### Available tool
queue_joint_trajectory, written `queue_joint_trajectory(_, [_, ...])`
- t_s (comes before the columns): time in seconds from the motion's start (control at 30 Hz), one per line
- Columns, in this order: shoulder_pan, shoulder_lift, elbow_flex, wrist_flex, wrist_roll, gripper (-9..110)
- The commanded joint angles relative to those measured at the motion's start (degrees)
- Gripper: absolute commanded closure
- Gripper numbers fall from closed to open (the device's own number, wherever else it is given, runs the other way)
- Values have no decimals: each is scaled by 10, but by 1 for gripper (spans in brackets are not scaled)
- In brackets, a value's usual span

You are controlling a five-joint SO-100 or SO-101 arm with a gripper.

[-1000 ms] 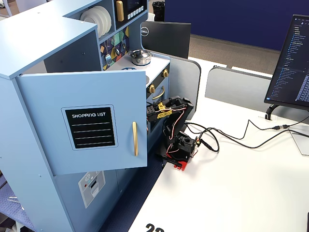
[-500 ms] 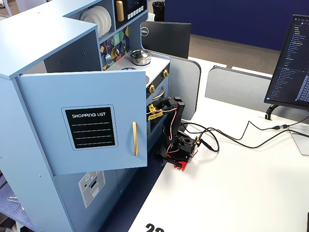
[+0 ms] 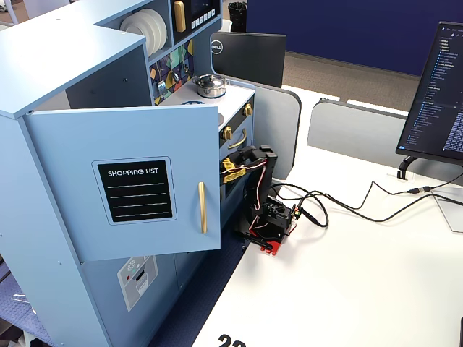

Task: Pick up the green pineapple from the left cabinet and place it in the gray recipient

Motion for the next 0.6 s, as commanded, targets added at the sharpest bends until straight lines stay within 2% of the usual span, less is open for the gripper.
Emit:
queue_joint_trajectory(0.0, [-35,148,62,-25,-72,101])
queue_joint_trajectory(0.17, [-33,349,199,-8,-117,101])
queue_joint_trajectory(0.27, [12,463,243,26,-119,101])
queue_joint_trajectory(0.4, [125,560,246,79,-84,101])
queue_joint_trajectory(0.57, [308,571,175,131,16,101])
